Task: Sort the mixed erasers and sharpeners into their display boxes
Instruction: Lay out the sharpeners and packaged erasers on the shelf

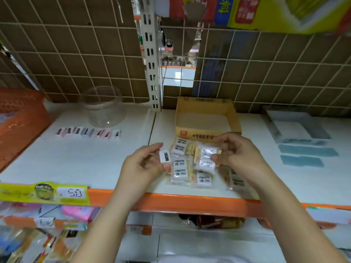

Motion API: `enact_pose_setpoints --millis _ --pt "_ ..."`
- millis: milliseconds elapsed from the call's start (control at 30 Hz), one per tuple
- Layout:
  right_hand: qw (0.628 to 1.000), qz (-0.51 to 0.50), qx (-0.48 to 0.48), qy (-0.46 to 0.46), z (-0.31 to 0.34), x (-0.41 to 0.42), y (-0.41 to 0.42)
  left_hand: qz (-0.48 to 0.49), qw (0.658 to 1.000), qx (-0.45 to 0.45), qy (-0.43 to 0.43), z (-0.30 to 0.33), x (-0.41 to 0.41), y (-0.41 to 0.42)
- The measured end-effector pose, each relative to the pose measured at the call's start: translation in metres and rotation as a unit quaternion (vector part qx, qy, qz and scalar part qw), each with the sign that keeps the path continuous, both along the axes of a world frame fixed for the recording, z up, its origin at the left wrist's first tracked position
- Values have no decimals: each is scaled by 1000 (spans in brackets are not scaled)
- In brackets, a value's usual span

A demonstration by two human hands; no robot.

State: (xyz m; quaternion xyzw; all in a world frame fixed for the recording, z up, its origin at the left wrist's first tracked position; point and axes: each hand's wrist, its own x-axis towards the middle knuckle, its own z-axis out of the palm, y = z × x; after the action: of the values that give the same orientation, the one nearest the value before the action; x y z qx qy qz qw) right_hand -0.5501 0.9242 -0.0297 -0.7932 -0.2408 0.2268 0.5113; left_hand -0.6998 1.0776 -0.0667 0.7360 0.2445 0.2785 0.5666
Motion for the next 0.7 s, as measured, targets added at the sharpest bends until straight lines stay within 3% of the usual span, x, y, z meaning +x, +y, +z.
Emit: enact_pose_setpoints --millis 100,200,467,600,700 --pt "998 40 -45 -7 -8 -1 -4 -52 996 75 13 -3 5 -9" --pt "990 58 -104 -74 -22 -3 -1 -99 985 138 42 -10 11 -15" --pt "954 51 -168 -245 -31 -6 -4 -125 976 165 67 -15 11 -14" --pt "952 47 -120 -277 -32 -5 -7 -88 980 173 55 -11 12 -20" --pt "984 38 -7 -173 -27 -10 -4 -49 984 166 30 -4 14 -26"
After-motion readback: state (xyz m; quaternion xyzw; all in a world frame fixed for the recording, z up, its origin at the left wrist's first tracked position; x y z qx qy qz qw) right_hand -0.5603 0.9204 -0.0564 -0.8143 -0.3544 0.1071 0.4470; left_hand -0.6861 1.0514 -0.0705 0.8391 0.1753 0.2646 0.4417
